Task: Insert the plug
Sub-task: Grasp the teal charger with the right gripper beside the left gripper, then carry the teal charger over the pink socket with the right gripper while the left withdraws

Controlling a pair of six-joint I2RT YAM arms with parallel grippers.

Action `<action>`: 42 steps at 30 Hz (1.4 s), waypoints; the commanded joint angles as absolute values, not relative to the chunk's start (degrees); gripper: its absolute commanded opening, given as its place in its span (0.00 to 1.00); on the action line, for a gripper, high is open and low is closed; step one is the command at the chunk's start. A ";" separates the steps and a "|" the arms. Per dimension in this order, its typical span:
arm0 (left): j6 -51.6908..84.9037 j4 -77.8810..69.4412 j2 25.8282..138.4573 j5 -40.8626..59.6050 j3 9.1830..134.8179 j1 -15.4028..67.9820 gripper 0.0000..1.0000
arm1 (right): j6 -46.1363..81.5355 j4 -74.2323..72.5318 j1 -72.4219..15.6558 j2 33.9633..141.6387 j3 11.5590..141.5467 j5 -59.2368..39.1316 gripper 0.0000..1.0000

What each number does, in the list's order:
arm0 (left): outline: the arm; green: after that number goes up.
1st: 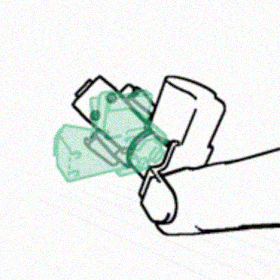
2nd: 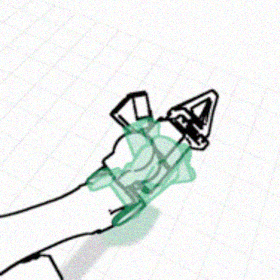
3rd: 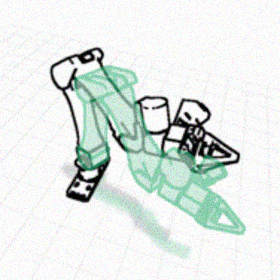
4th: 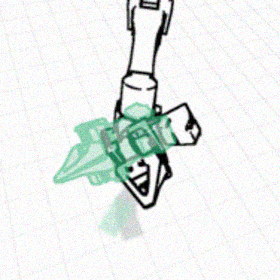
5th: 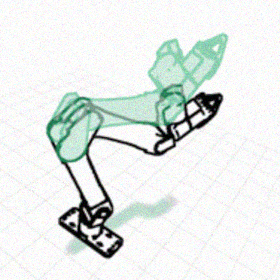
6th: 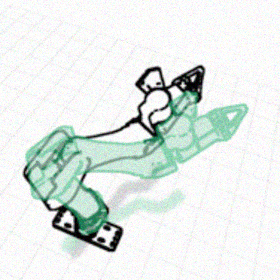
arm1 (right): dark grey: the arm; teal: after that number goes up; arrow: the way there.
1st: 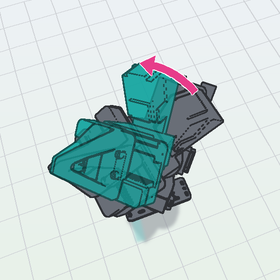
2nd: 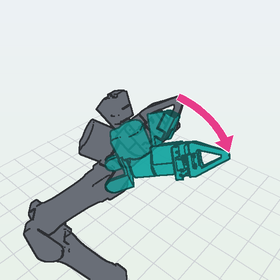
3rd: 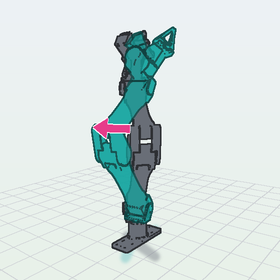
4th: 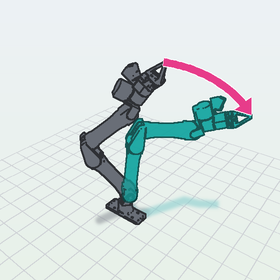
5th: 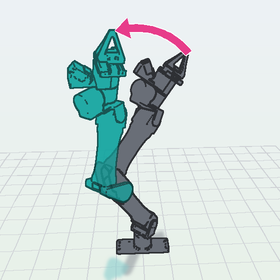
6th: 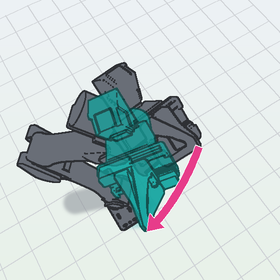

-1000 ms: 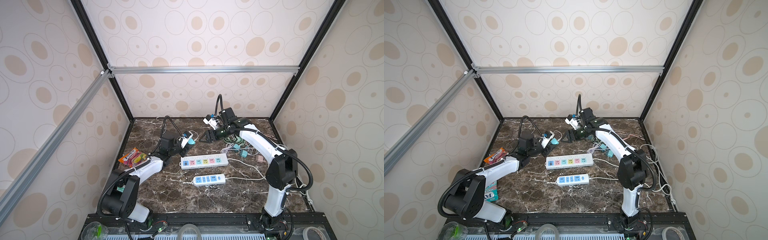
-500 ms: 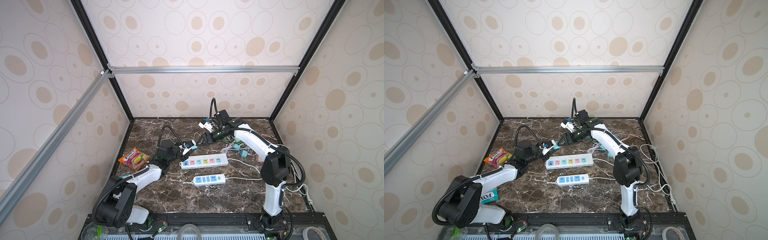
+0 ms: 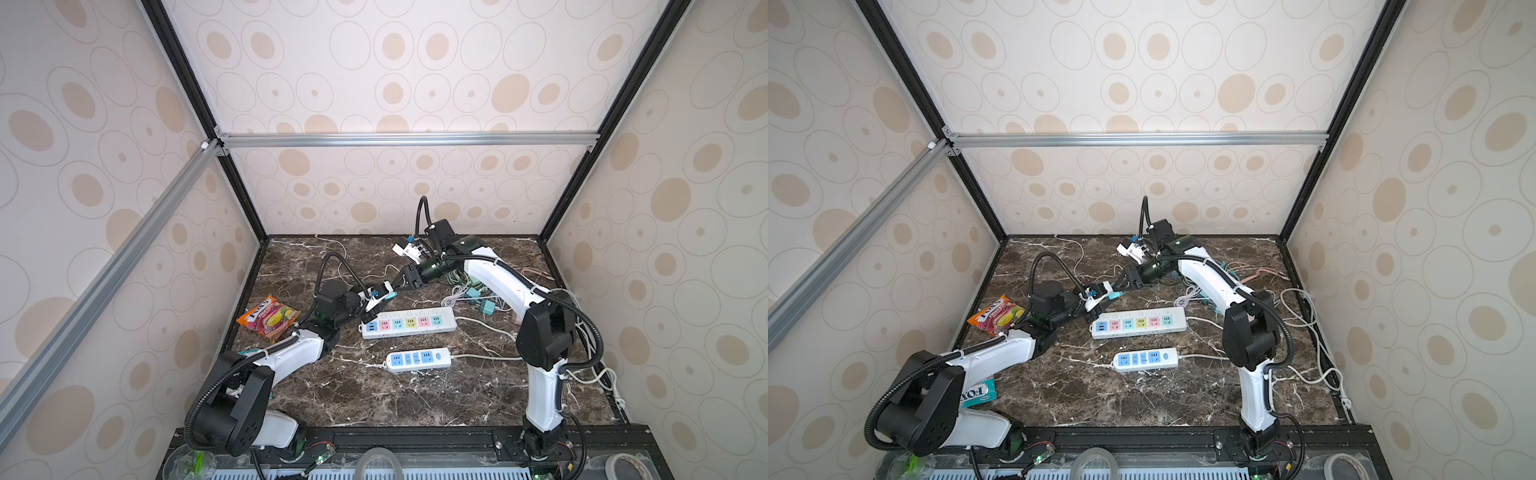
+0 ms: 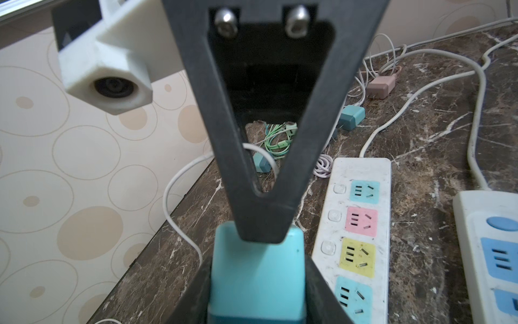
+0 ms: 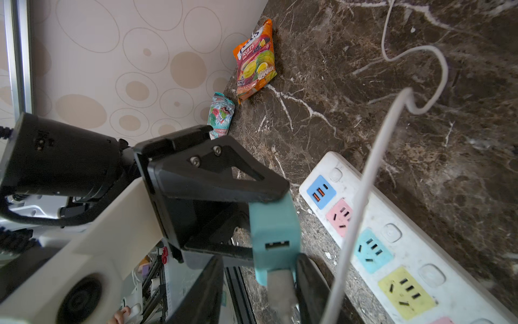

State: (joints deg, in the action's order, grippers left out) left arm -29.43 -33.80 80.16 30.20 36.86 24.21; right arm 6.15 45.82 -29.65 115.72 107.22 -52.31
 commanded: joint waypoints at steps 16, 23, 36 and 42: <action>-30.06 -39.56 80.33 32.40 36.30 24.96 0.00 | 3.12 47.54 -31.11 118.39 111.01 -51.42 0.20; -25.46 -43.01 79.49 28.47 34.89 24.97 0.39 | -2.35 50.61 -31.20 116.56 111.44 -46.72 0.00; -4.05 -55.40 75.43 -4.19 23.64 24.55 0.98 | -26.12 56.05 -33.77 117.25 115.45 -31.69 0.00; 0.98 -51.92 73.99 -25.17 22.00 23.65 0.99 | -44.48 62.79 -37.76 119.83 117.29 -24.95 0.00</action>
